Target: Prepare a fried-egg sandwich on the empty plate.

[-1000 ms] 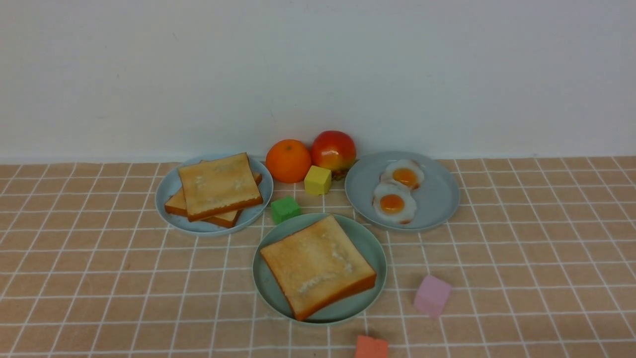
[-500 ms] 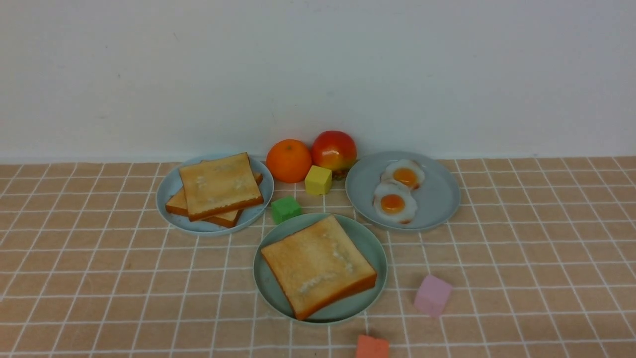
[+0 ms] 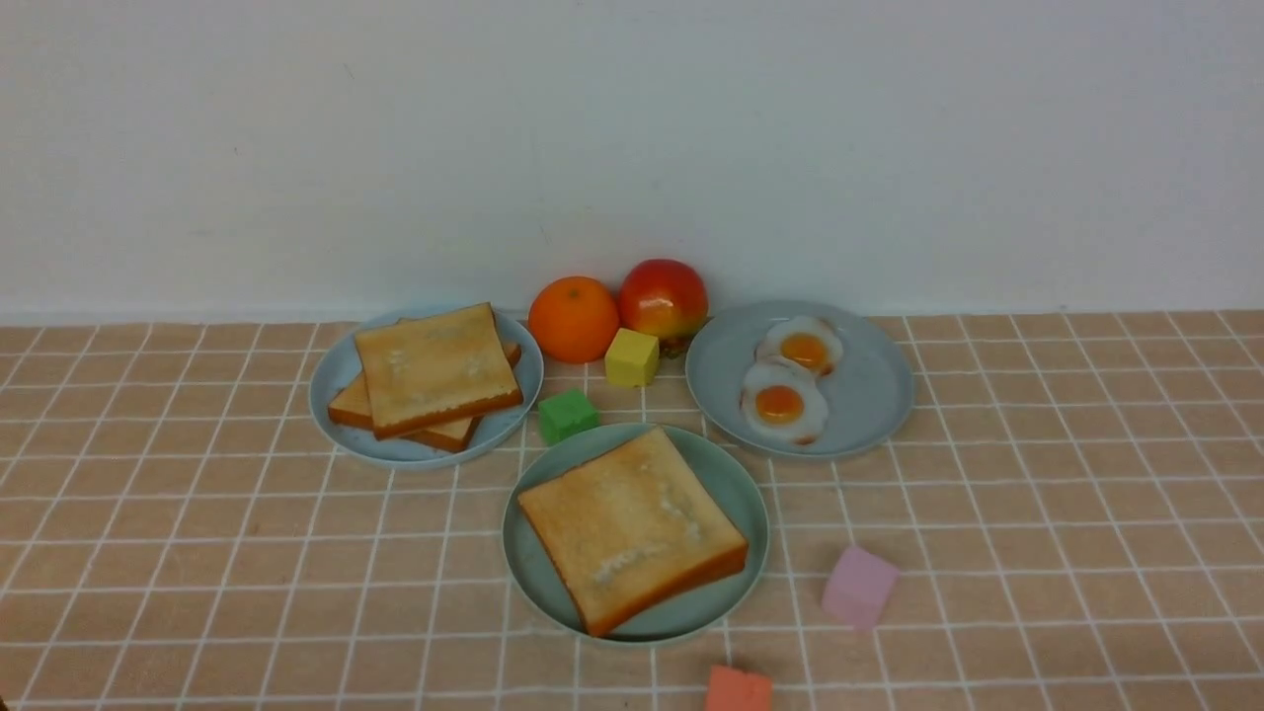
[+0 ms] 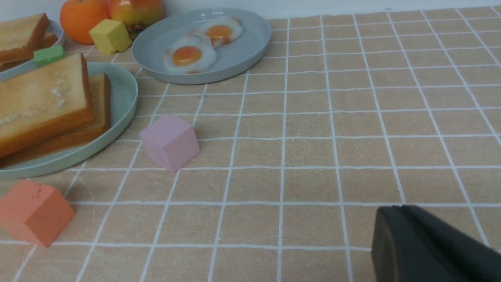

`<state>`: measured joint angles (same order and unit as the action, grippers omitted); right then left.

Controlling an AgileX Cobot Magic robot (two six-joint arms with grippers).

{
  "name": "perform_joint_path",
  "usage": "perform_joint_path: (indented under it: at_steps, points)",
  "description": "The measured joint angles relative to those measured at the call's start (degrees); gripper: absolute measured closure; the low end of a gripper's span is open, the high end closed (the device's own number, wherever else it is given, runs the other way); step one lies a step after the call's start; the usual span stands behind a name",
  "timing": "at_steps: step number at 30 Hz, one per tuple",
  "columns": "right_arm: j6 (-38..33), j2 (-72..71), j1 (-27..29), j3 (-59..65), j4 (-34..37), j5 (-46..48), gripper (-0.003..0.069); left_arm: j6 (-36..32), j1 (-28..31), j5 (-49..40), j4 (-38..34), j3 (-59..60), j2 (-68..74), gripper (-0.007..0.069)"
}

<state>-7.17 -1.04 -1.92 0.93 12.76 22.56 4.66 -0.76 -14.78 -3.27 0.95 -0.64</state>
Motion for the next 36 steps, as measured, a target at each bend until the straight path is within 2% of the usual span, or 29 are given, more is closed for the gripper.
perform_joint_path:
  at_steps: [3, 5, 36]
  points:
    - [0.00, 0.00, 0.07, 0.00, 0.00, 0.01, 0.0654, 0.02, 0.51, -6.38, -0.54, 0.74, 0.00, 0.0638]
    - [0.00, 0.00, 0.07, -0.02, 0.00, 0.06, 0.0652, 0.06, 0.59, -7.27, -1.01, 0.82, 0.00, 0.0638]
    - [-0.06, 0.00, 0.07, -0.06, 0.00, 0.18, 0.0621, 0.18, 0.59, -6.79, -1.87, 0.82, 0.00, 0.0633]
